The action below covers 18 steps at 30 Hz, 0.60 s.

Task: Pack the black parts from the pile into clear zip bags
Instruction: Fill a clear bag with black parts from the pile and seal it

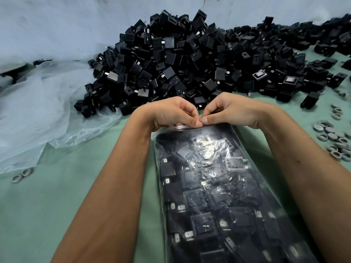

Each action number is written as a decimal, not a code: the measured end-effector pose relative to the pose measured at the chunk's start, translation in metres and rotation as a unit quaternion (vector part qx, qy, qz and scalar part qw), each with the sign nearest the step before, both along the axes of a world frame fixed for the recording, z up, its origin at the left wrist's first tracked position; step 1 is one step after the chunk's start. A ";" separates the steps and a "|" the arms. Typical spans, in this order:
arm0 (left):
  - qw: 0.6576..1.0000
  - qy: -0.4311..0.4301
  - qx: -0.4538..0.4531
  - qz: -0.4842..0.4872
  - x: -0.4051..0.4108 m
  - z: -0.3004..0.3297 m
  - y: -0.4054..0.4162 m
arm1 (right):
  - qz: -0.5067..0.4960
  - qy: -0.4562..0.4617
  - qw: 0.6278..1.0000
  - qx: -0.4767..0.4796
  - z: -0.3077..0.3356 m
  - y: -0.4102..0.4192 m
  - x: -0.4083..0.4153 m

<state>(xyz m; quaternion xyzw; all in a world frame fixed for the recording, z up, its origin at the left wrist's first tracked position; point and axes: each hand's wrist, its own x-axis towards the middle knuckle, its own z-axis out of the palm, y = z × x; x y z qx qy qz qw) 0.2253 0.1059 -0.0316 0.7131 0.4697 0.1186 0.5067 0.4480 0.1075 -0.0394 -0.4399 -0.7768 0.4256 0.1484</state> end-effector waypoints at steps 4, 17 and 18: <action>1.000 -0.011 0.012 0.009 0.000 -0.001 0.001 | 0.000 0.018 1.000 0.009 0.000 0.001 0.004; 0.996 -0.085 0.004 0.009 0.003 -0.004 0.000 | 0.018 0.118 0.992 -0.037 -0.003 0.005 0.006; 0.996 -0.090 0.003 0.010 0.002 -0.004 0.001 | 0.019 0.120 0.992 -0.042 -0.002 0.005 0.005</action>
